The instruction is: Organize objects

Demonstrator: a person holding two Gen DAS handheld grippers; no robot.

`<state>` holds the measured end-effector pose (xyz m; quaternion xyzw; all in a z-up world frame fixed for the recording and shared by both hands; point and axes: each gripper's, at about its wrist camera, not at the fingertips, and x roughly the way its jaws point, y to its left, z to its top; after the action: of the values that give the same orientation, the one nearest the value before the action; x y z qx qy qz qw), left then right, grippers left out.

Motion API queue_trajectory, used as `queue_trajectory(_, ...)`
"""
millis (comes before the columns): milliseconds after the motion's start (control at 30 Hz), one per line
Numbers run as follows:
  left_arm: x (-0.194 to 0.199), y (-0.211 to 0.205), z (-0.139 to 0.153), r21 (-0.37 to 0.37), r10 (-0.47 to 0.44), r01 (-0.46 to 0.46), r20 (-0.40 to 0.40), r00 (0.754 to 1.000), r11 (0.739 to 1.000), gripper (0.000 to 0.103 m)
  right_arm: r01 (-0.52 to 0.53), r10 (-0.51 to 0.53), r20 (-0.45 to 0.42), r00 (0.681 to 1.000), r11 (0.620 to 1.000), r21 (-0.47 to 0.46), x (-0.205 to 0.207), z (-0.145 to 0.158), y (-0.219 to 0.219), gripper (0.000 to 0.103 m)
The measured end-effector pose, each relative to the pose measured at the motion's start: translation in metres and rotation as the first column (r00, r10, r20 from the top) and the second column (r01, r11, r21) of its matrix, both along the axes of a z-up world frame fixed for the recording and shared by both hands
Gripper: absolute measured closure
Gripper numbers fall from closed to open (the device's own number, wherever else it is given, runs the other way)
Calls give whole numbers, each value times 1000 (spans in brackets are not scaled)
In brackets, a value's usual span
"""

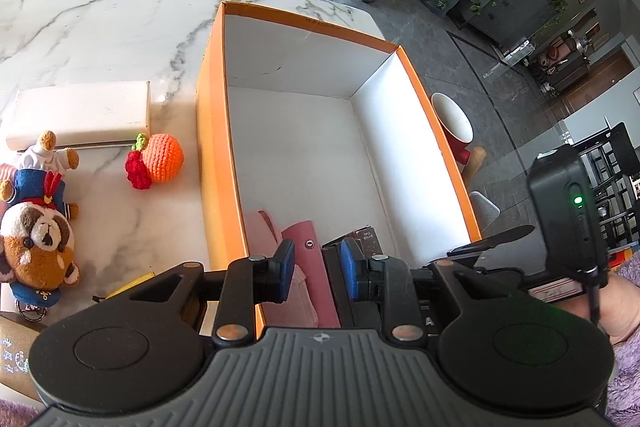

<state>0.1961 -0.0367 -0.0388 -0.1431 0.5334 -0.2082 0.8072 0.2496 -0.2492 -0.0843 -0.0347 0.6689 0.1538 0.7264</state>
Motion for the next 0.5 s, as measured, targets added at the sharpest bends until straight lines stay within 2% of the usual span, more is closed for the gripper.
queue_trajectory(133,-1,1,2,3,3,-3,7,1000,1000,74,41,-42,8,999,998,57,0,12,-10,72)
queue_trajectory(233,-1,2,3,14,3,-3,13,1000,1000,74,3,-4,37,999,999,42,0,21,-8,72)
queue_trajectory(300,-2,4,5,20,8,-9,16,1000,1000,74,-58,58,70,996,998,4,-11,27,-1,78)
queue_trajectory(333,-2,6,6,24,13,-13,20,1000,1000,74,-93,95,89,992,995,-21,-6,26,-10,83)
queue_trajectory(400,-3,9,9,36,23,-24,34,999,999,74,-169,177,123,977,983,-74,0,24,-8,87)
queue_trajectory(500,-6,15,15,44,41,-44,58,997,998,74,-326,348,128,929,930,-168,8,10,-5,92)
